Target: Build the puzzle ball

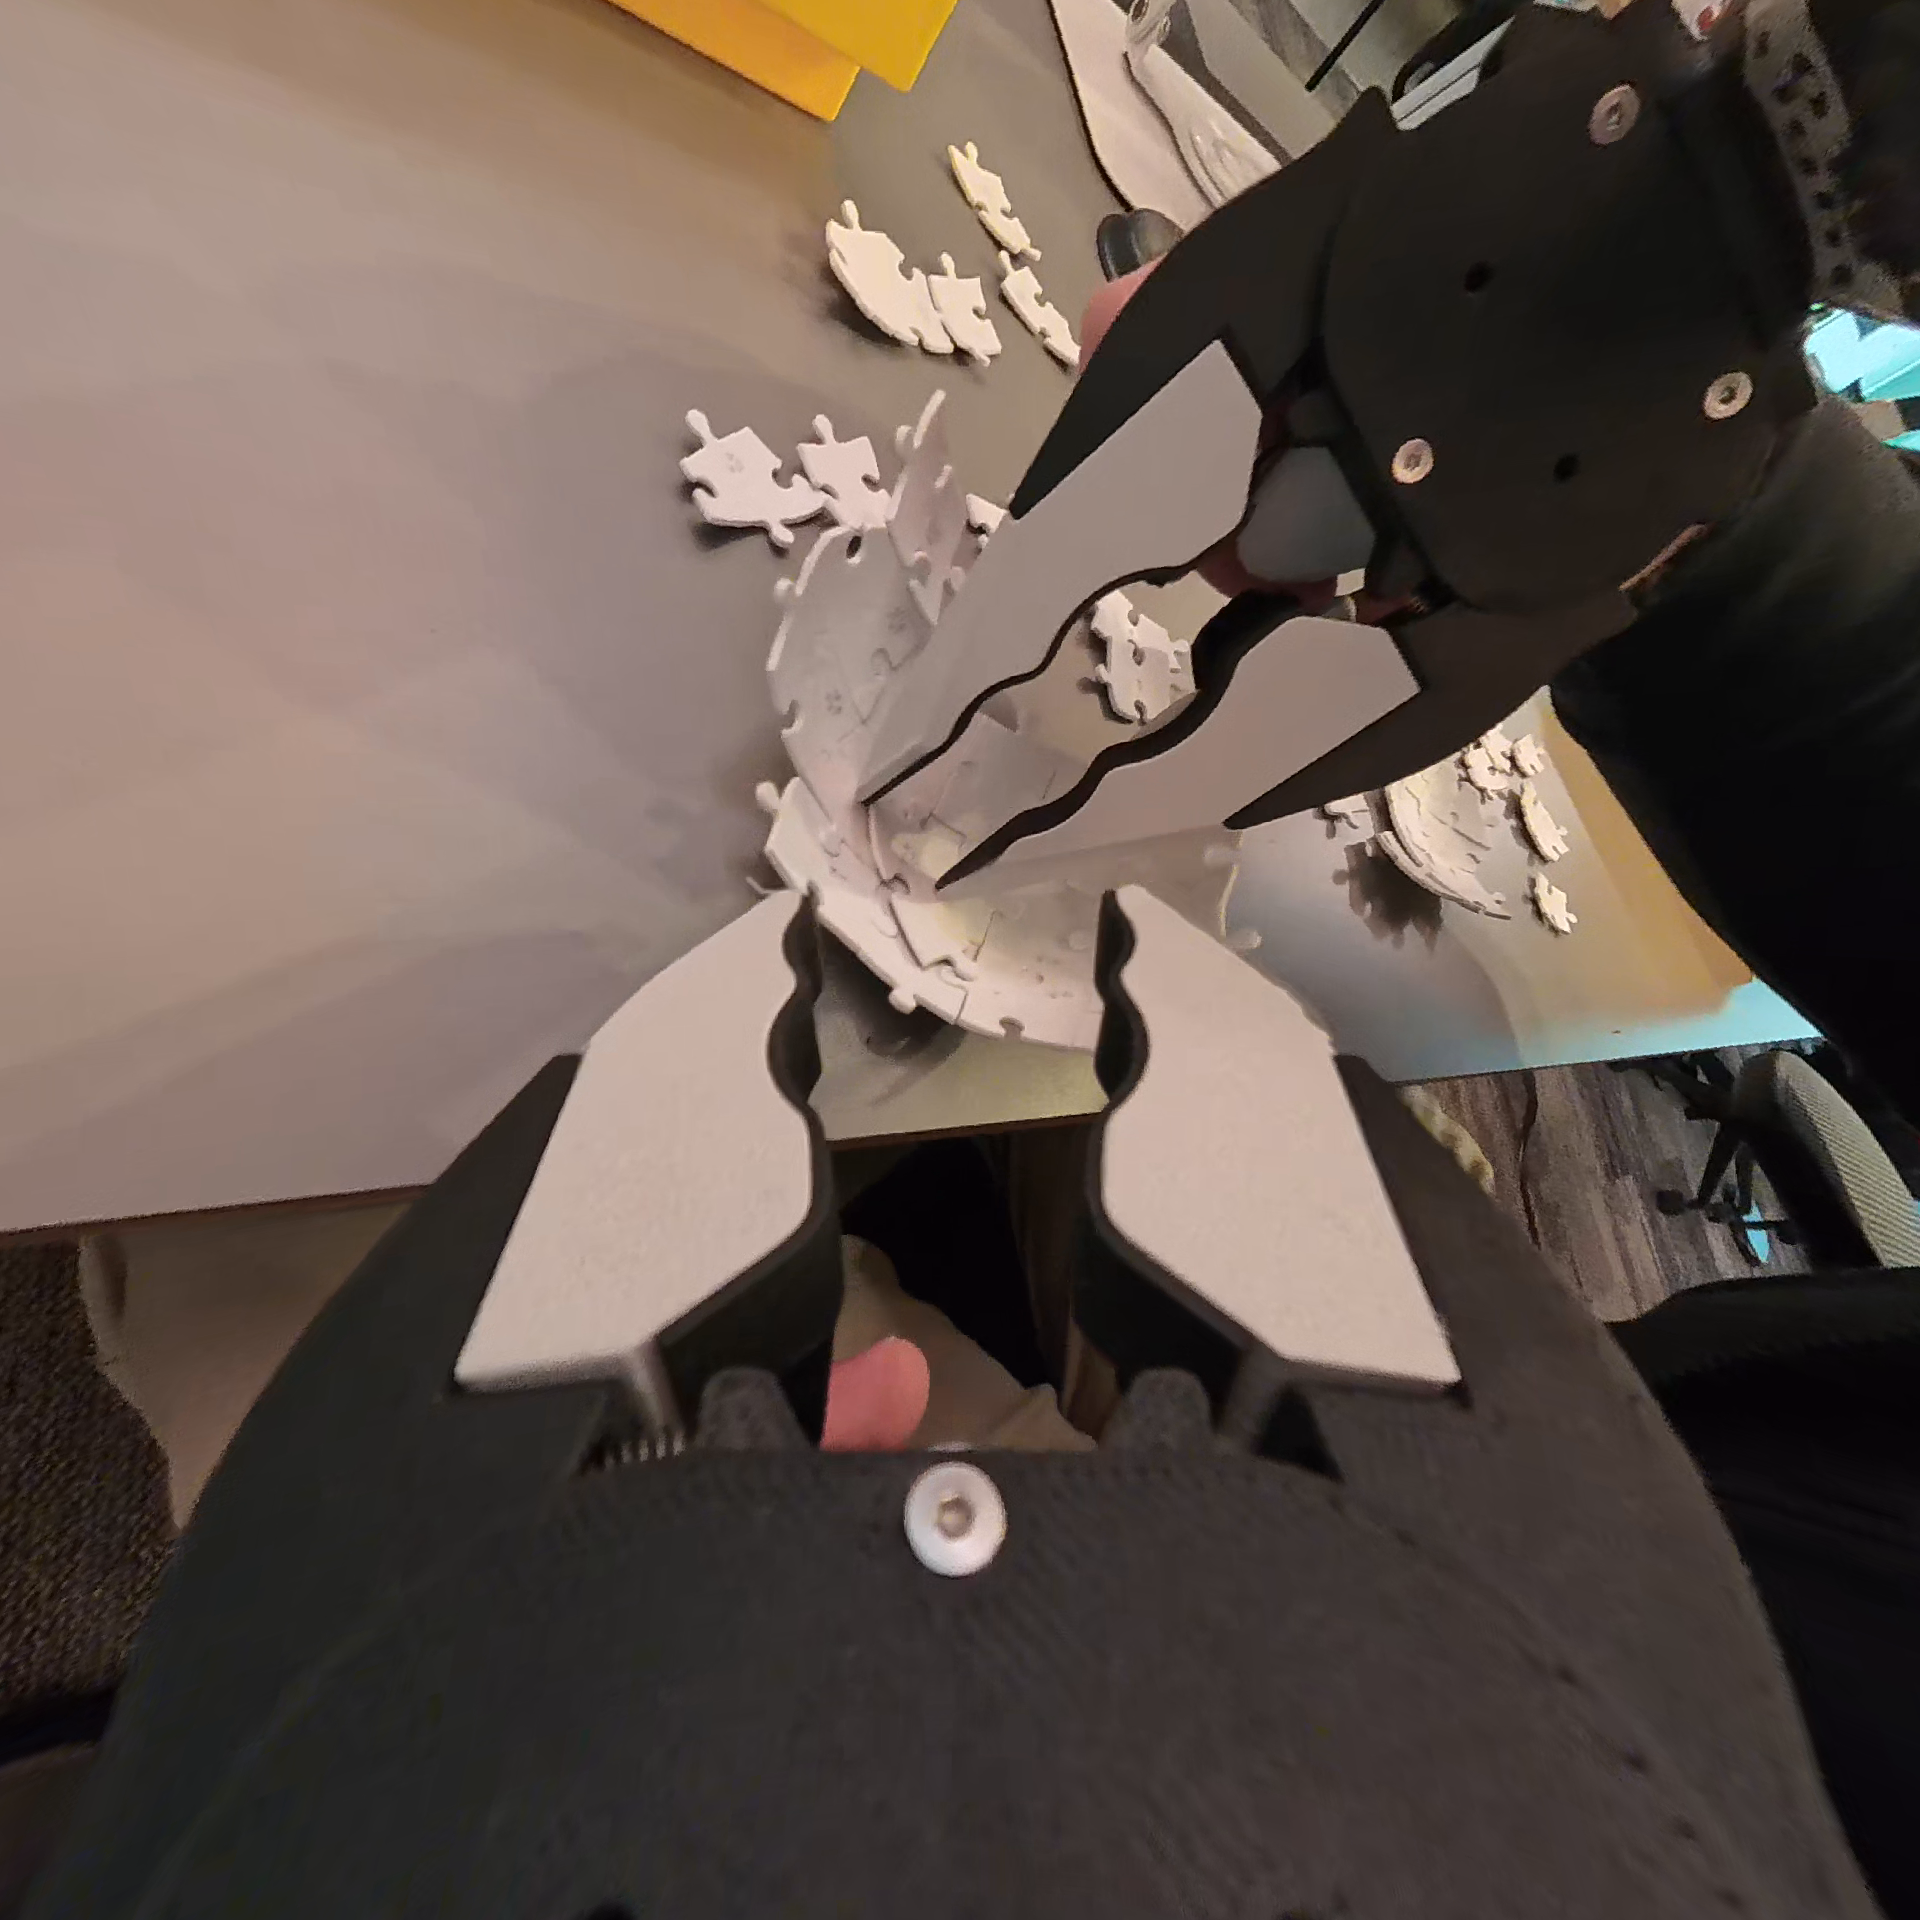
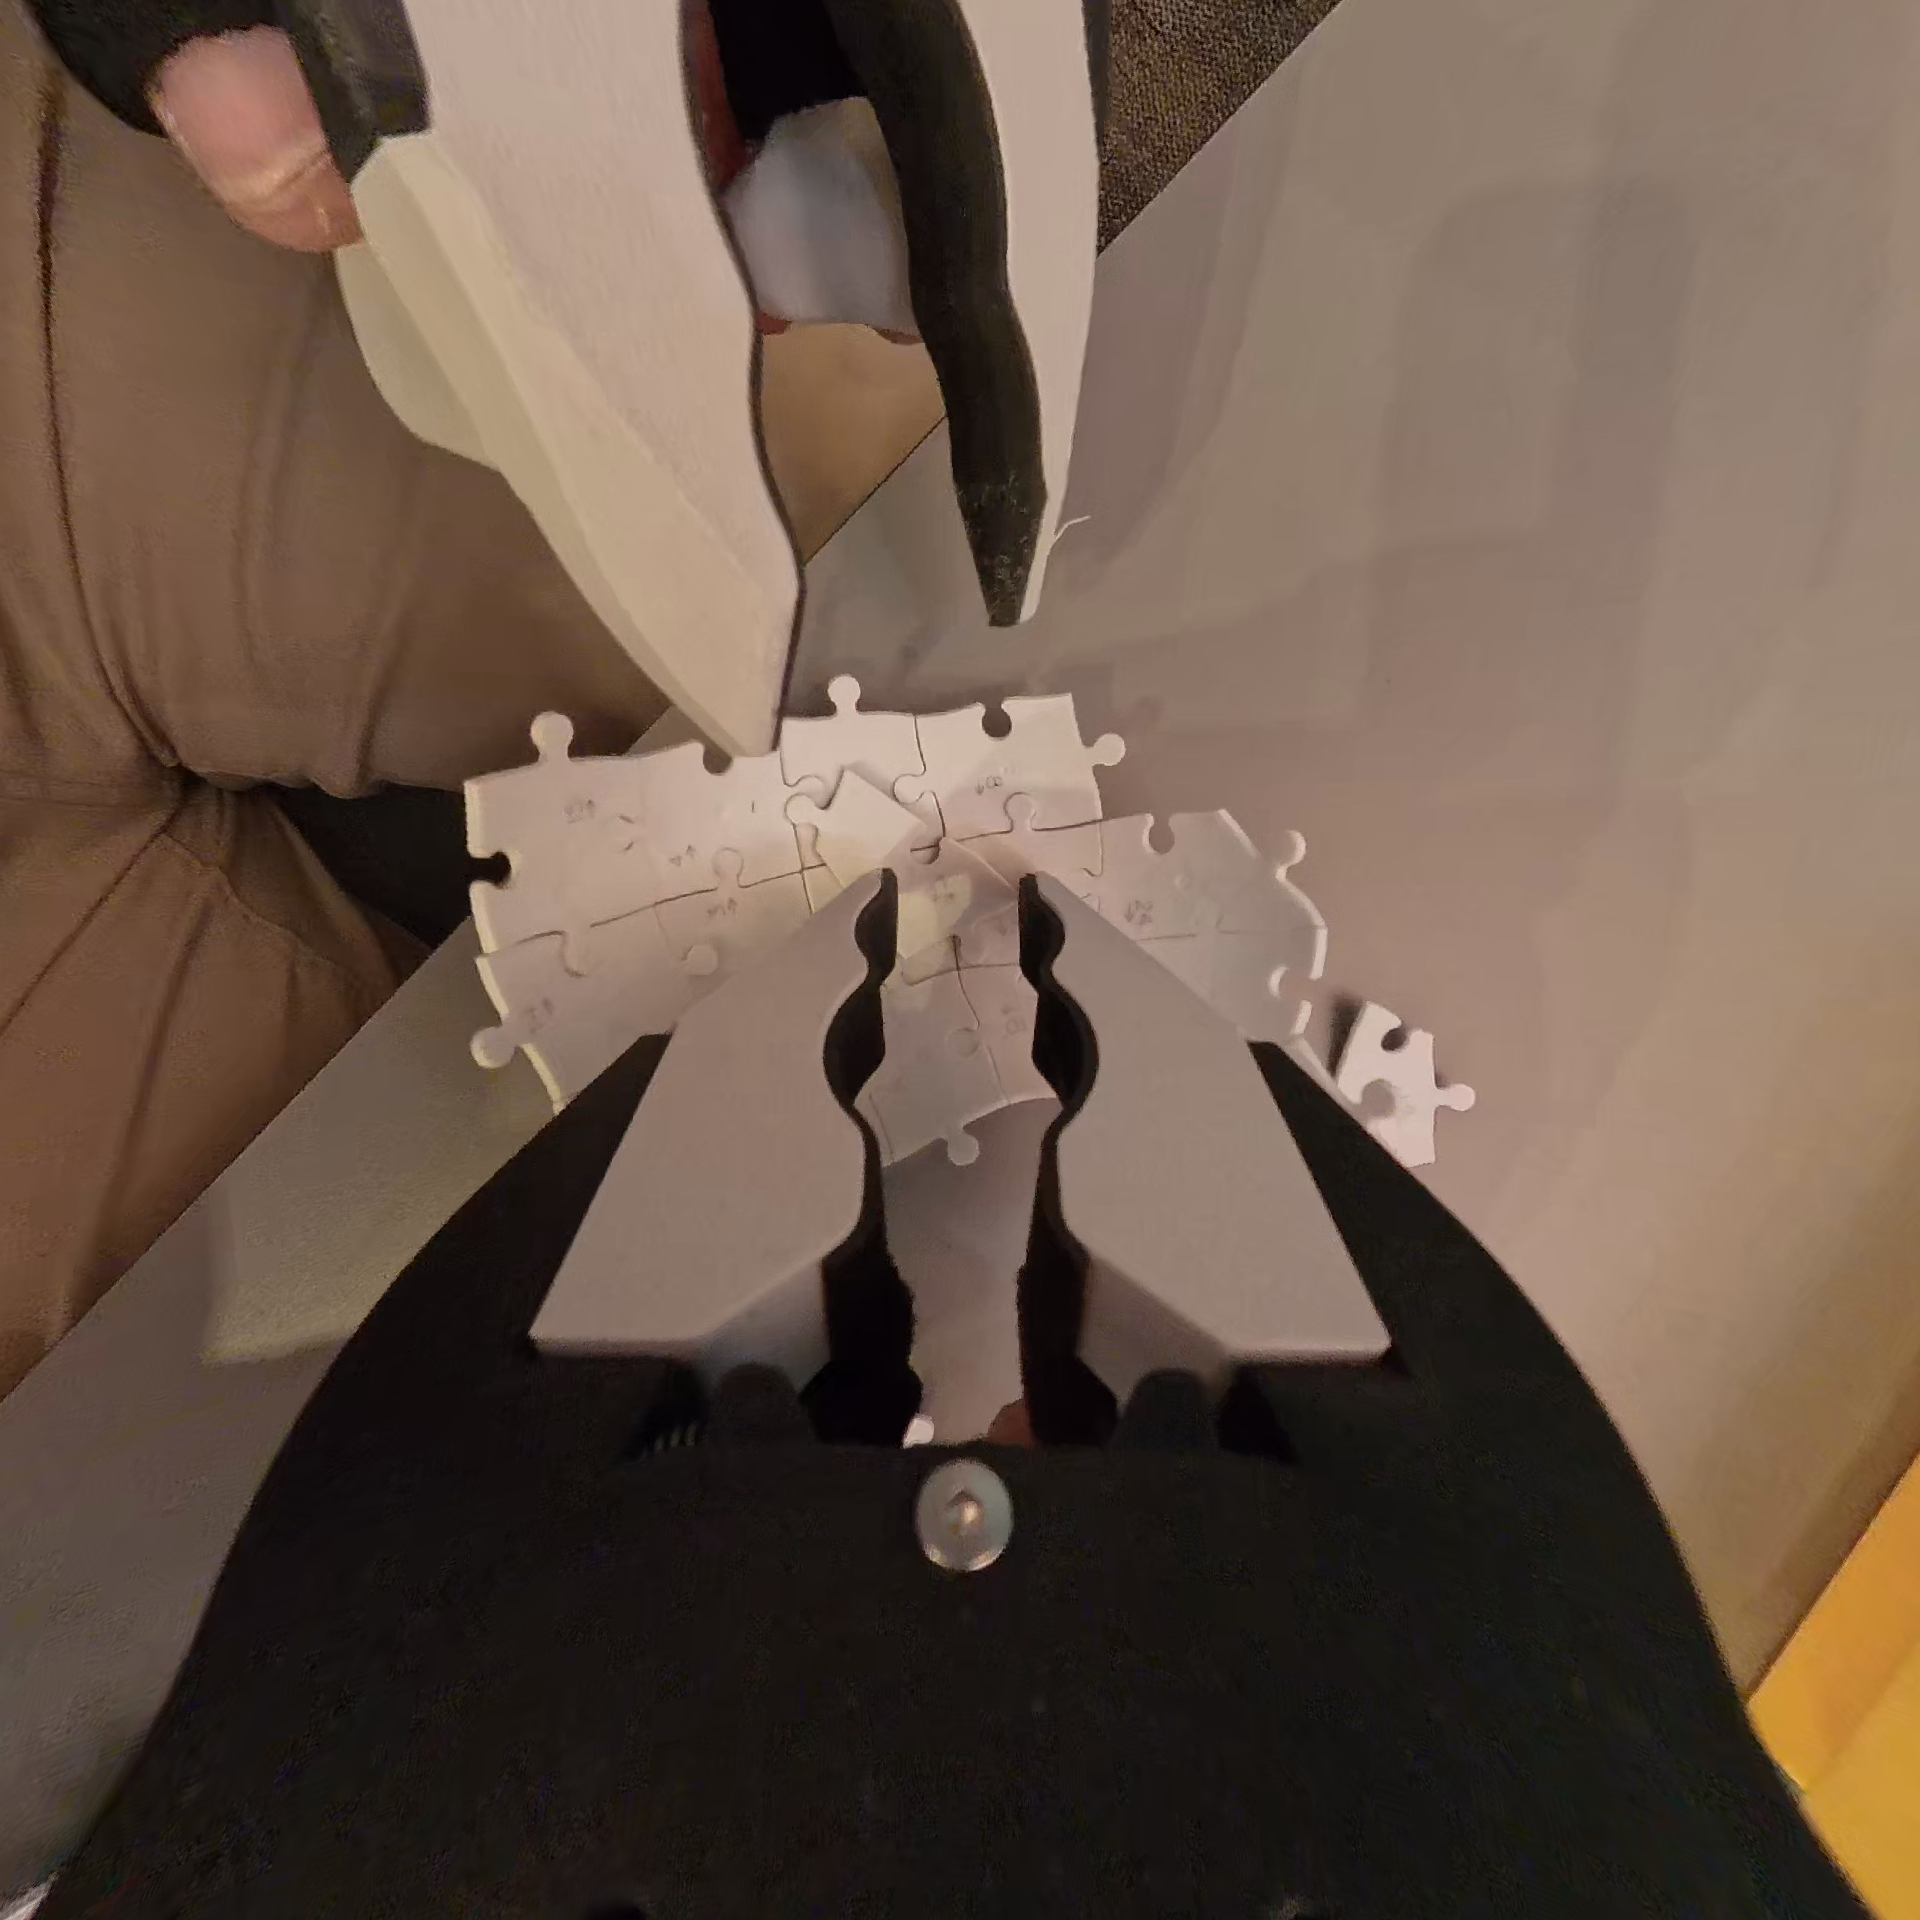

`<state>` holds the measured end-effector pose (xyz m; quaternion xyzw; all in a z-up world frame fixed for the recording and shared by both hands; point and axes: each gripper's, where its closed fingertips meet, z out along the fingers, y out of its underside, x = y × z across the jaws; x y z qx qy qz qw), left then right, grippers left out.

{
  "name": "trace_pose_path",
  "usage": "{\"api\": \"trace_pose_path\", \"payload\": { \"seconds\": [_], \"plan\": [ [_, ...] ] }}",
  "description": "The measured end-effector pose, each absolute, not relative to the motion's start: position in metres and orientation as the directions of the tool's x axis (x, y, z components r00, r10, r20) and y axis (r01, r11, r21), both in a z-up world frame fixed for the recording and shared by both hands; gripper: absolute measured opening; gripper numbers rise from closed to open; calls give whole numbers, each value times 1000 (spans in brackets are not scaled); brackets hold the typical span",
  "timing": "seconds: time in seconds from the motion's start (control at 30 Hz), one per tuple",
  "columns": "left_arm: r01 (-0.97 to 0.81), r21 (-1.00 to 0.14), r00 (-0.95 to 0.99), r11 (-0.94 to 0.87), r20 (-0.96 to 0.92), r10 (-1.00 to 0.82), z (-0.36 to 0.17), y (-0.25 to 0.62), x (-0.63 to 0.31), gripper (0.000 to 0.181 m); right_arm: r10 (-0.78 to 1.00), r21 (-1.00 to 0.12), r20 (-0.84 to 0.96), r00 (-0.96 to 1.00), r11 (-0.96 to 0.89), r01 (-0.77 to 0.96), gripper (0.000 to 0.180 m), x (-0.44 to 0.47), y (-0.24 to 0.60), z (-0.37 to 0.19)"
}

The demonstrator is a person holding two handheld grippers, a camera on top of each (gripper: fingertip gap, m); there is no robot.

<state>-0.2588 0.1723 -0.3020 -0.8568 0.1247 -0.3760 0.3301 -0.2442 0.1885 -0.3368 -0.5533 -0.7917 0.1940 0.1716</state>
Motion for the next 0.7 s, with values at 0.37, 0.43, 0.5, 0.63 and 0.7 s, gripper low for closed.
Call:
{"api": "trace_pose_path", "payload": {
  "seconds": [0.37, 0.43, 0.5, 0.63, 0.7],
  "plan": [
    [-58, -626, 713, -777, 519, -471, -319, 163, -260, 48, 953, -538, 51, -298, 278, 796, 7, -247, 190, -324],
    [-71, -617, 710, -784, 521, -474, -320, 161, -260, 47, 950, -529, 6, -312, 268, 805, 14, -242, 183, -322],
    [-76, -596, 699, -799, 539, -469, -323, 158, -258, 47, 942, -488, 9, -335, 297, 821, 10, -236, 180, -326],
    [-86, -584, 685, -807, 554, -474, -322, 154, -255, 45, 938, -451, -34, -346, 295, 843, 6, -232, 174, -333],
    [-85, -582, 677, -809, 562, -475, -322, 155, -254, 43, 936, -447, -39, -350, 297, 844, 6, -232, 172, -336]
  ]
}}
